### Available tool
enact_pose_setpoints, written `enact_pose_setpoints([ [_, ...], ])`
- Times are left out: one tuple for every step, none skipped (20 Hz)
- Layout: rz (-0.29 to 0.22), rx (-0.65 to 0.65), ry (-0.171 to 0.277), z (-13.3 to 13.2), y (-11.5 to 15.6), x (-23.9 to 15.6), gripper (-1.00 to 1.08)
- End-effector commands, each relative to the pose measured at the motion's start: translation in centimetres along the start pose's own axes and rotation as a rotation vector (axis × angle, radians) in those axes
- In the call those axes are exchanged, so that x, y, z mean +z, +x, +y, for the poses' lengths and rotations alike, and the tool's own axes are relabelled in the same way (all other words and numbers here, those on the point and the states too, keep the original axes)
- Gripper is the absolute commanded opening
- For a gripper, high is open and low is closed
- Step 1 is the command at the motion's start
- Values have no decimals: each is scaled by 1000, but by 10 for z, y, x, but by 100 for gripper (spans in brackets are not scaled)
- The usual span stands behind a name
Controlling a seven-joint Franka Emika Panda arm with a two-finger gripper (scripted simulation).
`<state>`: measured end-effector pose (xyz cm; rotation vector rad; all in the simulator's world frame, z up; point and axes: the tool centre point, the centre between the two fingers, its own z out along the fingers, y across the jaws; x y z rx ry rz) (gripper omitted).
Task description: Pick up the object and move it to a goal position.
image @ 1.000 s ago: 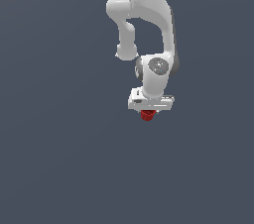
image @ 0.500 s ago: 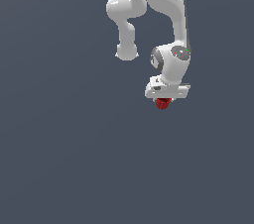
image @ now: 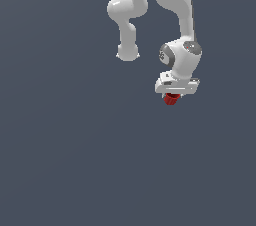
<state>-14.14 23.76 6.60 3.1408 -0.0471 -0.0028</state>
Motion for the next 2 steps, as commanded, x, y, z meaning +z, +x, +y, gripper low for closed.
enact_pose_setpoints([
  [2, 2, 0, -3, -1, -1, -100],
  [2, 2, 0, -4, -1, -1, -100],
])
